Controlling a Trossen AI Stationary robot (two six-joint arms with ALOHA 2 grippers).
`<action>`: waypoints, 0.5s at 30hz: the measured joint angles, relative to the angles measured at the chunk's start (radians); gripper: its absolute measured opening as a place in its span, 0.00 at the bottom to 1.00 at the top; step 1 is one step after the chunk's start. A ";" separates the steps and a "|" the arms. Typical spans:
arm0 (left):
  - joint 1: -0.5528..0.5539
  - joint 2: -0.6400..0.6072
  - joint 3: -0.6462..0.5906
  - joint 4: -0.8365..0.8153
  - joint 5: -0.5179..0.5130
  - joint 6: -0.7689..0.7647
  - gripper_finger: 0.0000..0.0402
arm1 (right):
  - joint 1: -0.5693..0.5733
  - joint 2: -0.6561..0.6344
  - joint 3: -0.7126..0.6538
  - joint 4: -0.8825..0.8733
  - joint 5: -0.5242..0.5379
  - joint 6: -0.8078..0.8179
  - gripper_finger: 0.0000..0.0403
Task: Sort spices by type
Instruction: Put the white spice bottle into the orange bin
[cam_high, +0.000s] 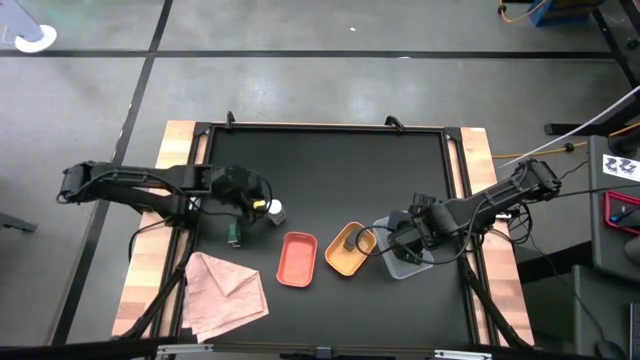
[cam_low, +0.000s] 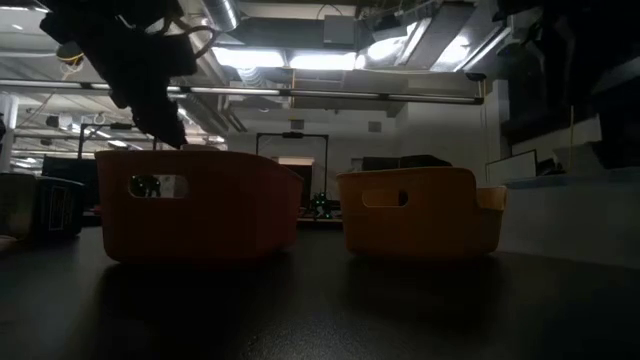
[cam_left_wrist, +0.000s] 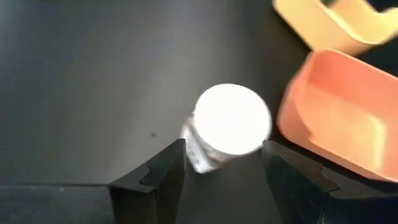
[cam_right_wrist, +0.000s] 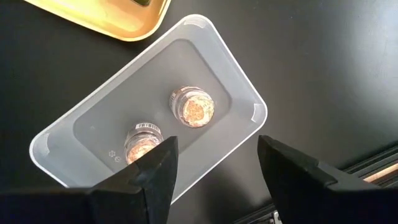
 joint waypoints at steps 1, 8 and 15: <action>0.000 0.000 0.000 0.000 -0.022 -0.005 0.49 | 0.000 0.000 0.000 0.000 -0.003 0.000 0.55; 0.000 0.029 0.000 0.018 -0.053 -0.002 0.49 | 0.000 0.000 0.000 0.000 -0.009 0.000 0.55; 0.000 0.031 0.000 0.023 -0.053 0.009 0.49 | 0.000 0.000 0.000 0.000 -0.010 0.000 0.55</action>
